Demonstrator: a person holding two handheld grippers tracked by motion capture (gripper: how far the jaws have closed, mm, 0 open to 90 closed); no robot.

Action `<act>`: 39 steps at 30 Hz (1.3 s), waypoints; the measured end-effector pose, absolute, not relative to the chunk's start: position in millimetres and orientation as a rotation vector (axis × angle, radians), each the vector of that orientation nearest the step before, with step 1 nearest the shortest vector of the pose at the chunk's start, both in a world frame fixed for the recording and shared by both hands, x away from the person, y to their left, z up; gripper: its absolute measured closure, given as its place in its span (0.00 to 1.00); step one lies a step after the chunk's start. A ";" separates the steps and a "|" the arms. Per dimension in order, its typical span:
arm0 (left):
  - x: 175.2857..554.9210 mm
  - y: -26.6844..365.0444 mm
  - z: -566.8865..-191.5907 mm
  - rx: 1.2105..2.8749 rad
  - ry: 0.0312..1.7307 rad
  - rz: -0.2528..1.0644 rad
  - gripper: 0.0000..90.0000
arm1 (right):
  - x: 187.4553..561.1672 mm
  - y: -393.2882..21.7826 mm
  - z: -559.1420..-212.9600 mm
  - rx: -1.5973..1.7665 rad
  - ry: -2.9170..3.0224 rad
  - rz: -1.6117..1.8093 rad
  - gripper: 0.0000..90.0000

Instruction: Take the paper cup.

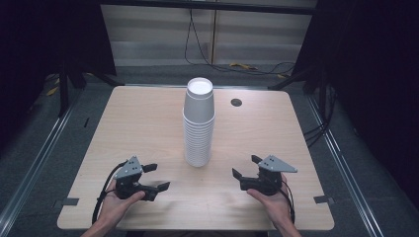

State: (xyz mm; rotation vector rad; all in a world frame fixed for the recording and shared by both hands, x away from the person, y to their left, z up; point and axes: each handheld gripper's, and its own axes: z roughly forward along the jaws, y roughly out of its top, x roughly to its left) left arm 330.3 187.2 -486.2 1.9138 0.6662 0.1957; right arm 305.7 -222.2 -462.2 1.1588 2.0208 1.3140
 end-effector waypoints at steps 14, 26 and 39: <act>333.4 187.3 -485.6 1.924 0.670 0.197 0.19 | 309.0 -231.2 -453.5 1.176 2.026 1.441 0.15; 332.8 181.6 -485.6 1.952 0.642 0.186 0.20 | 309.7 -226.8 -442.9 1.067 2.044 1.501 0.22; 326.8 186.9 -483.2 1.958 0.631 0.205 0.20 | 311.2 -209.1 -428.1 1.020 2.114 1.510 0.27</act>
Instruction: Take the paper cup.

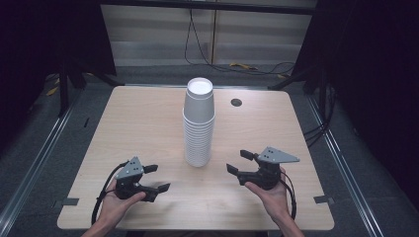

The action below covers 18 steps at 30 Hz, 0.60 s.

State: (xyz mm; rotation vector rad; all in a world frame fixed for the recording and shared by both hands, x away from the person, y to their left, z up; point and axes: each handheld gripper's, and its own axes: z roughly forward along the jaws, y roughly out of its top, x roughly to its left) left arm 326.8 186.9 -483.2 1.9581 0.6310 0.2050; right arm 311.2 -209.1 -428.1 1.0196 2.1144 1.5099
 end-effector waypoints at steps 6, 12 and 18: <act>327.6 186.9 -483.1 1.948 0.635 0.198 0.20 | 316.7 -197.9 -415.4 0.995 2.123 1.539 0.21; 329.6 185.2 -484.8 1.951 0.643 0.186 0.20 | 323.6 -193.2 -408.2 0.970 2.138 1.556 0.22; 327.9 184.6 -485.0 1.956 0.634 0.185 0.19 | 326.7 -193.7 -400.5 0.962 2.151 1.570 0.20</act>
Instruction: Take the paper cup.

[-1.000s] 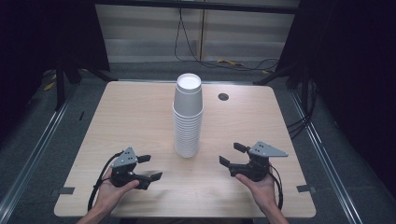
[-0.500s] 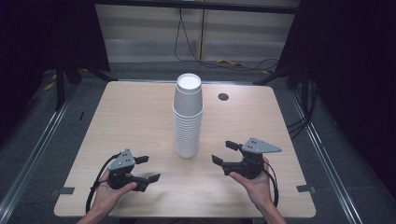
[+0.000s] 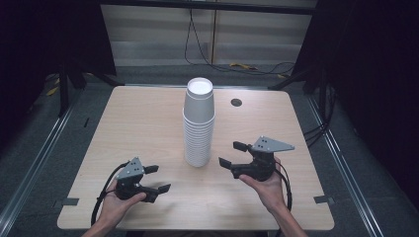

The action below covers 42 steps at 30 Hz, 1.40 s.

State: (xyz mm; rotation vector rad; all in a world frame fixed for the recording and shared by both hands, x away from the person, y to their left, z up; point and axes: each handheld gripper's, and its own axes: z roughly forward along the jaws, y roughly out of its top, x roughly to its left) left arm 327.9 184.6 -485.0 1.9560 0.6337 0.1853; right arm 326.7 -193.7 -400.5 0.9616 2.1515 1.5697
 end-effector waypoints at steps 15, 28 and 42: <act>327.5 185.1 -485.6 1.961 0.643 0.201 0.19 | 348.3 -187.4 -367.6 0.840 2.070 1.650 0.20; 327.9 184.7 -485.9 1.966 0.643 0.190 0.20 | 364.9 -177.5 -336.4 0.803 2.100 1.685 0.22; 327.2 184.2 -485.9 1.969 0.633 0.180 0.20 | 379.9 -160.4 -310.6 0.750 2.168 1.672 0.25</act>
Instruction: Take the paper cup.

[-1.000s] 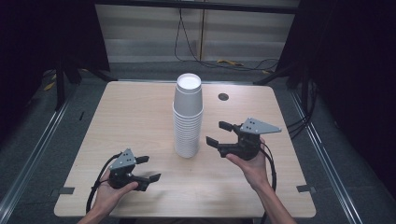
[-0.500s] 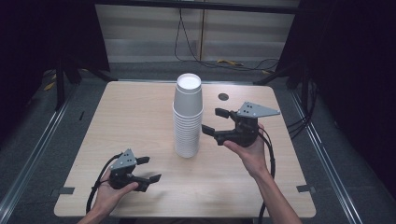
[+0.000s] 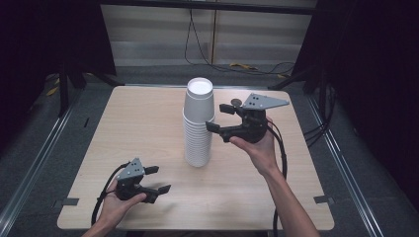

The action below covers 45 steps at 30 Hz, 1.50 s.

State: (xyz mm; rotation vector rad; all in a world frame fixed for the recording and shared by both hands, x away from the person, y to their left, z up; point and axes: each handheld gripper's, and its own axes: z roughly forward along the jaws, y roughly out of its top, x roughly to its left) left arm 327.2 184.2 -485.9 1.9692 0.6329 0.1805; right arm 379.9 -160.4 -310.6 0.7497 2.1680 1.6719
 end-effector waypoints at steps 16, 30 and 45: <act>328.1 184.4 -486.2 1.974 0.635 0.185 0.20 | 398.0 -157.2 -283.7 0.781 2.175 1.607 0.16; 328.4 184.5 -486.8 1.975 0.633 0.183 0.20 | 412.4 -137.1 -271.7 0.738 2.247 1.593 0.15; 328.2 184.1 -487.2 1.977 0.638 0.186 0.20 | 425.6 -119.6 -265.7 0.722 2.345 1.492 0.15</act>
